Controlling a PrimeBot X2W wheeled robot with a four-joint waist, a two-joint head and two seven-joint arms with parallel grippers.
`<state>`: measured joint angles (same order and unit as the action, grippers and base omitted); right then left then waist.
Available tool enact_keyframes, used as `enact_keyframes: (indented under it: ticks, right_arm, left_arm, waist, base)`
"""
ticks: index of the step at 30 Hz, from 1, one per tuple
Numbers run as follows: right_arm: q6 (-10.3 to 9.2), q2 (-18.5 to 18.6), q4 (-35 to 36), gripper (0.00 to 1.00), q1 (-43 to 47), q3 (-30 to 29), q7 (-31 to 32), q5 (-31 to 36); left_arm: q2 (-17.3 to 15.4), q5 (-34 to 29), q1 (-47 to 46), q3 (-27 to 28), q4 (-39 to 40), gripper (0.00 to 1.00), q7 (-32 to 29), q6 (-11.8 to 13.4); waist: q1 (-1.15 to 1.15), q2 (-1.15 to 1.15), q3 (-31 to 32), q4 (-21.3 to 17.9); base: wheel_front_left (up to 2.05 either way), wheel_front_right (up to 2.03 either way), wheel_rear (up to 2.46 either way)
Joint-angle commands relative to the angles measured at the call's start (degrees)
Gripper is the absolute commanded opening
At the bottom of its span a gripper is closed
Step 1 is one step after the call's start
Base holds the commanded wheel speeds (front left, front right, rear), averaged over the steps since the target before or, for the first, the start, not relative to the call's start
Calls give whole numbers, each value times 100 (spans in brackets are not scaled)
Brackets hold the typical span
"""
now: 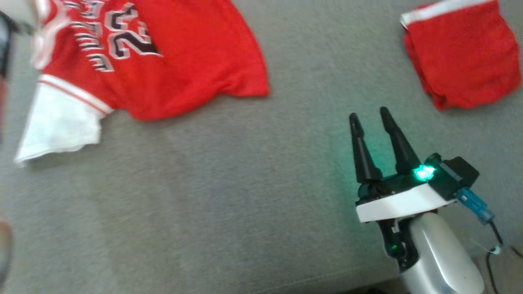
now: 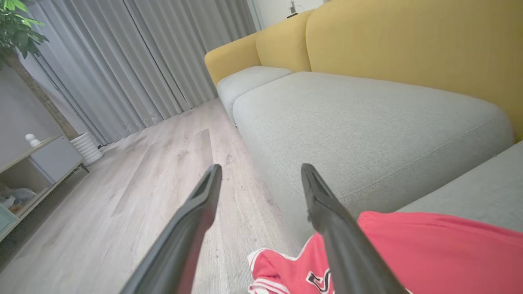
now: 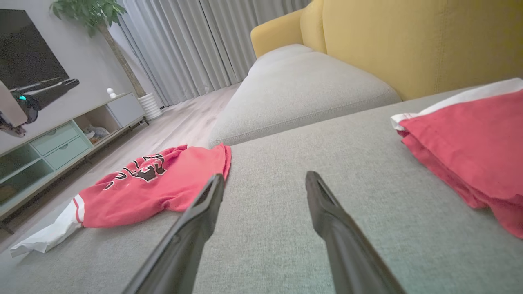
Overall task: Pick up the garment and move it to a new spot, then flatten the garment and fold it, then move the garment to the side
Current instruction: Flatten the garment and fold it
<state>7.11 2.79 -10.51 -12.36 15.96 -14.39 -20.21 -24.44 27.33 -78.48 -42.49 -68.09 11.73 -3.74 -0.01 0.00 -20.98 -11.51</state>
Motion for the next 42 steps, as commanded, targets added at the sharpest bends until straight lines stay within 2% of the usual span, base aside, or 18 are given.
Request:
enact_keyframes:
  ticks: [1, 5, 8, 12, 17, 20, 23, 27, 33, 38, 42]
  right_arm:
    - [37, 9, 109, 100, 9, -37, -61, 102]
    - [37, 9, 65, 100, 106, -229, -61, 215]
    - [37, 9, 38, 100, 218, -395, -61, 328]
    - [37, 9, 16, 100, 348, -521, -61, 441]
    - [37, 9, -2, 100, 482, -579, -61, 469]
    - [37, 9, -1, 100, 555, -566, -58, 451]
    - [37, 9, 15, 100, 604, -530, -42, 438]
    - [37, 9, 64, 100, 588, -473, -14, 454]
    - [37, 9, 130, 100, 542, -408, 39, 501]
    - [37, 9, 186, 100, 467, -337, 59, 513]
    - [37, 9, 199, 100, 393, -277, 47, 497]
  left_arm:
    - [-82, 150, 181, 185, 212, 100, 173, -67]
    - [83, 313, 784, 269, 503, 100, 288, -108]
    - [218, 505, 1479, 466, 1039, 100, 320, -29]
    - [268, 677, 2673, 881, 2271, 100, 324, 331]
    - [345, 767, 4406, 1337, 3854, 100, 326, 980]
    - [426, 793, 5338, 1523, 4603, 100, 326, 1293]
    - [518, 789, 6030, 1663, 5118, 100, 326, 1503]
    - [530, 726, 6405, 1731, 5418, 100, 326, 1579]
    - [328, 730, 6117, 1774, 5275, 100, 132, 1467]
    - [96, 715, 5519, 1731, 4603, 100, -361, 1286]
    - [-19, 739, 4830, 1762, 3699, 100, -560, 1048]
  waist:
    - [1, 0, 499, 517]
    - [1, 0, 783, 840]
    - [1, 0, 1036, 1158]
    - [1, 0, 1268, 1479]
    - [1, 0, 1467, 1702]
    - [1, 0, 1531, 1758]
    - [1, 0, 1535, 1792]
    - [1, 0, 1449, 1777]
    - [1, 0, 1228, 1633]
    - [1, 0, 918, 1415]
    - [1, 0, 582, 1174]
  base:
    - [0, 0, 0]
    - [0, 0, 0]
    - [0, 0, 0]
    - [0, 0, 0]
    - [0, 0, 0]
    - [0, 0, 0]
    - [0, 0, 0]
    - [0, 0, 0]
    - [0, 0, 0]
    - [0, 0, 0]
    - [0, 0, 0]
